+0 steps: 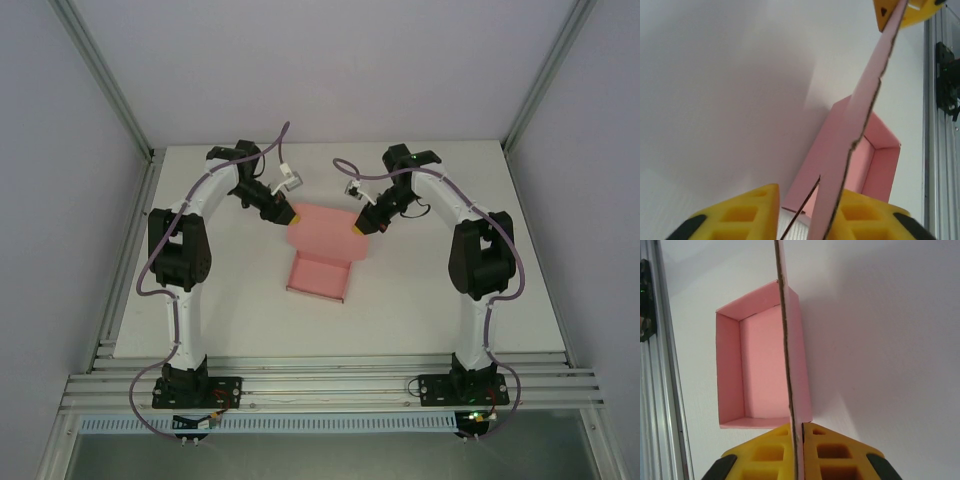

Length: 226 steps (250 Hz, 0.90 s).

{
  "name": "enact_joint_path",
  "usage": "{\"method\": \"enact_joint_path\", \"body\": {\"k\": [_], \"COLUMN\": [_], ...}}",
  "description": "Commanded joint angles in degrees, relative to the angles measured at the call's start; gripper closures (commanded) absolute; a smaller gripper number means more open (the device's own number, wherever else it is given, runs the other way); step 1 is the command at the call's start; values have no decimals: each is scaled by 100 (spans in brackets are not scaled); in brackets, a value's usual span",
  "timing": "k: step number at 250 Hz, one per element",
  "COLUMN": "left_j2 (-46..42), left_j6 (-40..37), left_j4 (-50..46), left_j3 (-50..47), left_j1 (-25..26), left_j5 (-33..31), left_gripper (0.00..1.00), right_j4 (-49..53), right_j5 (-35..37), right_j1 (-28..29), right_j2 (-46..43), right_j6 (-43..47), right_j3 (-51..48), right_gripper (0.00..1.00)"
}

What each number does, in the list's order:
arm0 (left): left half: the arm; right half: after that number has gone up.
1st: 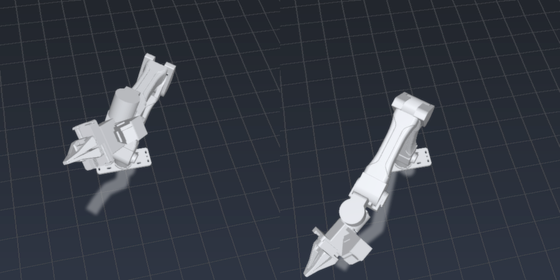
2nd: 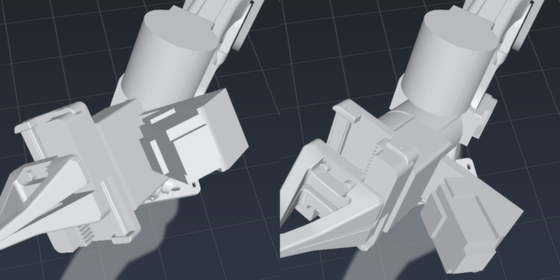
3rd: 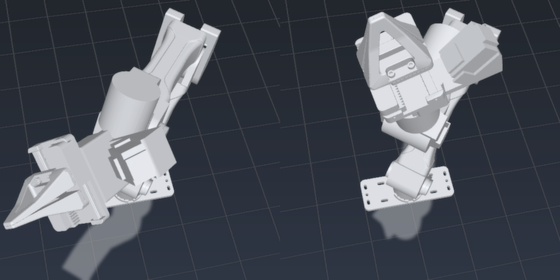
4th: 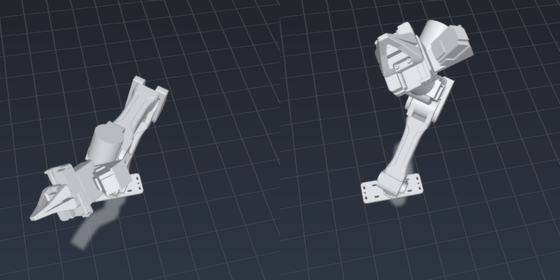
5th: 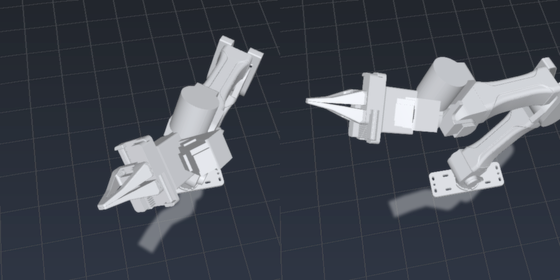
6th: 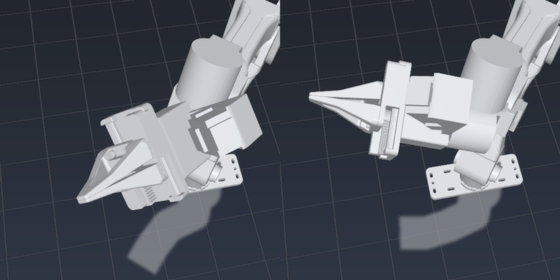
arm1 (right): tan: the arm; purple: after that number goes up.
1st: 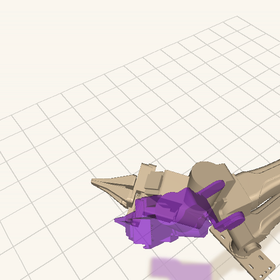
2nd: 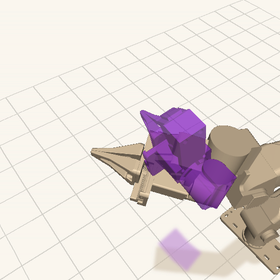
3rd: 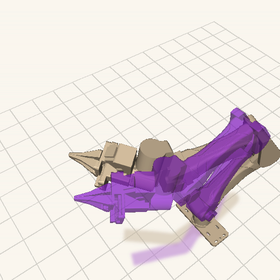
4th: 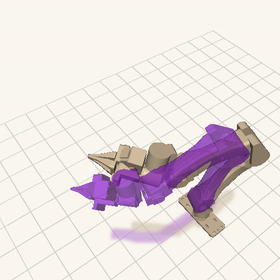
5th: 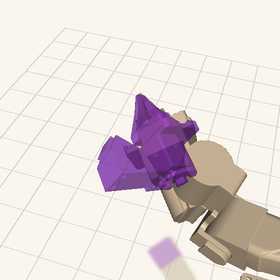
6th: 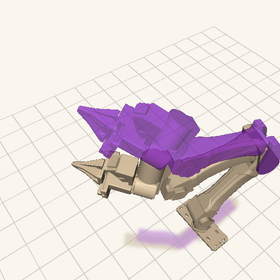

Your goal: Assemble paper box

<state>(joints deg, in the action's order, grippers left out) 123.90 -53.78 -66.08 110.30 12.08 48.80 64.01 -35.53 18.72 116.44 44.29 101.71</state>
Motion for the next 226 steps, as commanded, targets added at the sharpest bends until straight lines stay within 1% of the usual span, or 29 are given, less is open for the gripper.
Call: {"method": "enact_joint_path", "body": {"k": [1,27,46,61,98,114,127,138,142,166,201,226], "left_j2": [-164,-262,-401,-554,-1057,-1294,-1485,-1634,-1680,-1881,-2026,-2076], "left_j6": [-156,-9,249,577,1349,1856,2148,2246,2272,2325,2231,2097], "left_j4": [-295,-167,181,594,1725,2271,2646,2887,2968,3096,2983,2914], "left_j3": [-101,-278,-545,-813,-1529,-1794,-1985,-2162,-2226,-2431,-2547,-2550], "left_j1": [22,138,217,266,353,446,520,589,611,658,724,779], "left_j5": [194,-32,-208,-368,-777,-1119,-1425,-1604,-1661,-1740,-1714,-1800], "left_gripper": [77,79,87,100,100,100,100,100,100,100,100,100], "right_j4": [-306,-469,-600,-775,-1267,-1468,-1582,-1737,-1776,-1881,-1808,-1950], "right_j5": [-55,42,130,222,544,928,1182,1328,1337,1321,1124,1164], "right_j1": [-29,-26,-17,-18,12,106,203,243,246,198,166,134], "right_j2": [37,6,-40,-122,-479,-671,-815,-952,-998,-1235,-1325,-1303], "right_j6": [-431,-760,-1045,-1309,-1885,-2172,-2356,-2589,-2671,-2753,-2472,-2399], "right_j3": [227,159,82,-26,-484,-671,-817,-983,-1022,-1396,-1692,-1785], "right_gripper": [93,94,94,94,92,91,87,79,78,75,68,68]}}
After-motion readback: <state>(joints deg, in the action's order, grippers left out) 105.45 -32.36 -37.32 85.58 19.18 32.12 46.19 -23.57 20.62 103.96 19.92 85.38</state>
